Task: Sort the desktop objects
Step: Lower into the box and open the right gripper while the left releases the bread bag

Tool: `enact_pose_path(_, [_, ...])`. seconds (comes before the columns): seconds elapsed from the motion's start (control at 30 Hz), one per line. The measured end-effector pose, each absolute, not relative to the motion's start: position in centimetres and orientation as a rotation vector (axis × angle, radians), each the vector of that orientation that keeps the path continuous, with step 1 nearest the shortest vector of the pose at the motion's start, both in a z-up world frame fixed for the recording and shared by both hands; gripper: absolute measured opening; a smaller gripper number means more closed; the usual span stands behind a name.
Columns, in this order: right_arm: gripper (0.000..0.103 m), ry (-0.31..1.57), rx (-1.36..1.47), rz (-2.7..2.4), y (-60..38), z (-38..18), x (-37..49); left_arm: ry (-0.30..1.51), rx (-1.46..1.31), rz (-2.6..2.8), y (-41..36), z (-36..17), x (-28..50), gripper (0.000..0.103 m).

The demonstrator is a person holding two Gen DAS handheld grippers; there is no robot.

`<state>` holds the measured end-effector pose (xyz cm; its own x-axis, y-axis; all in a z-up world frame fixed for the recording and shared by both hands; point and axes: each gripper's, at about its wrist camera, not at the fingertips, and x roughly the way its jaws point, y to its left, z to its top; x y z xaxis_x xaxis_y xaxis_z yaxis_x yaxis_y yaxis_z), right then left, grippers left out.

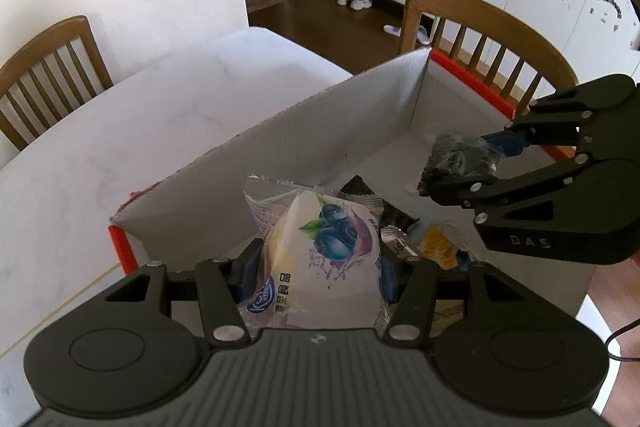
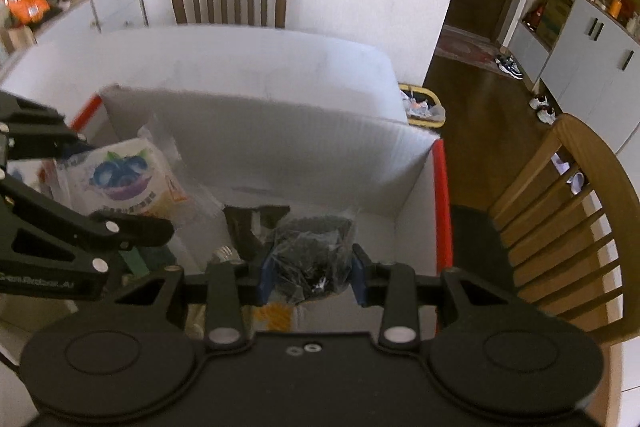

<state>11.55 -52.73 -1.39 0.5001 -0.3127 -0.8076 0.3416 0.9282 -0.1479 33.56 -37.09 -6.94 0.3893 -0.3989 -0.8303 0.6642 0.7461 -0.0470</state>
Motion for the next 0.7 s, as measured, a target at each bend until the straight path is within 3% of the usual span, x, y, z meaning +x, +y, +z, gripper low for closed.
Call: enact_pose_path(0.7, [0.036,1.091,-0.051,-0.424,-53.0,-6.0,15.7,1.015,0.425,-0.651,-39.0,-9.3,35.3,0.055])
